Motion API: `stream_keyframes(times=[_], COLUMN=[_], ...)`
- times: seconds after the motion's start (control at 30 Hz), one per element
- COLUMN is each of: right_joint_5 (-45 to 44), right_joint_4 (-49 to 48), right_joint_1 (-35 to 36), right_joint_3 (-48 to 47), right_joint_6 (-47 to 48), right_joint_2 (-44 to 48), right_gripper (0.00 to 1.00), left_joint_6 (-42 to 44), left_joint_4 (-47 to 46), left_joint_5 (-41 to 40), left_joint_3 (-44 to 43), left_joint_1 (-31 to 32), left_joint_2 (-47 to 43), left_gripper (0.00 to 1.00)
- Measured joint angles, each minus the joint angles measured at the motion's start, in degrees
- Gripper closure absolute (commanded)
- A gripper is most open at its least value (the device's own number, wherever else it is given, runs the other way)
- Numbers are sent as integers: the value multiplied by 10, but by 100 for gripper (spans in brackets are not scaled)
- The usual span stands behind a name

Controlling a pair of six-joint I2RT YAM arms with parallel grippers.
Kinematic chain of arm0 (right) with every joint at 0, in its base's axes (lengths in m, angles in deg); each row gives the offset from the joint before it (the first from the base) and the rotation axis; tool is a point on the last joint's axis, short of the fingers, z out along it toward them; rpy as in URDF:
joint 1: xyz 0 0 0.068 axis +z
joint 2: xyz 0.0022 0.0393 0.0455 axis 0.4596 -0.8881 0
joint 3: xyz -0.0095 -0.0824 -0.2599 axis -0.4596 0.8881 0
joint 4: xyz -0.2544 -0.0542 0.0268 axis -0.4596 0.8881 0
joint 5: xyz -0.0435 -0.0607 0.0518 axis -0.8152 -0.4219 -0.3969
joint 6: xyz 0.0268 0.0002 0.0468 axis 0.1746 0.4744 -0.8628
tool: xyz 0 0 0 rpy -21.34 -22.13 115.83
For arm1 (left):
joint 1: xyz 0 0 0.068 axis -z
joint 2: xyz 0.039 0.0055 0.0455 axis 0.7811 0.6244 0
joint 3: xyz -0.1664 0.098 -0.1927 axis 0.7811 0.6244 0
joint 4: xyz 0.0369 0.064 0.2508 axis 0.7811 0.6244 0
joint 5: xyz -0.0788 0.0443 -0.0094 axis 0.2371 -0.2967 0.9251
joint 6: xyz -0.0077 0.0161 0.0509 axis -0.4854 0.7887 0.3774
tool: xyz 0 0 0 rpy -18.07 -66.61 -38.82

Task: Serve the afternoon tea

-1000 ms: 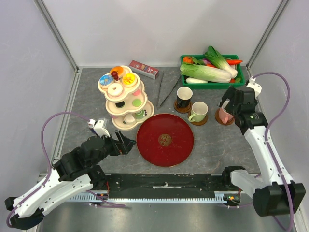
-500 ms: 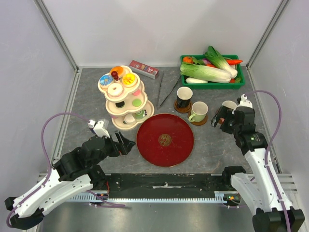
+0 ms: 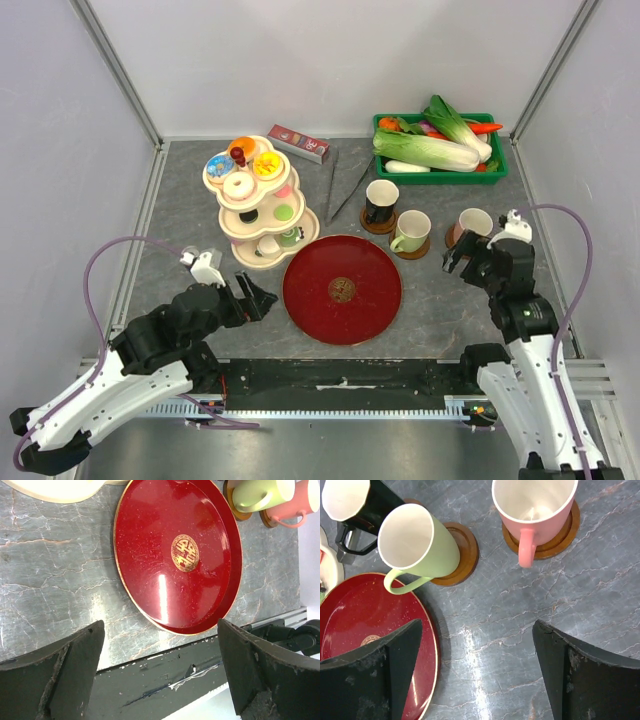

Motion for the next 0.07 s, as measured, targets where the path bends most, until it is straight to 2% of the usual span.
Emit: stream_keyframes(times=[0.07], right_joint_5=[-3], right_joint_4=[0], right_joint_1=[0], right_joint_3=[0], right_joint_6=[2], right_joint_2=[8], right_gripper=[2], left_joint_6=[-4], left_joint_4=[1], left_joint_5=[0], left_joint_3=[0], left_joint_1=[0], left_joint_2=[0], left_gripper=[1])
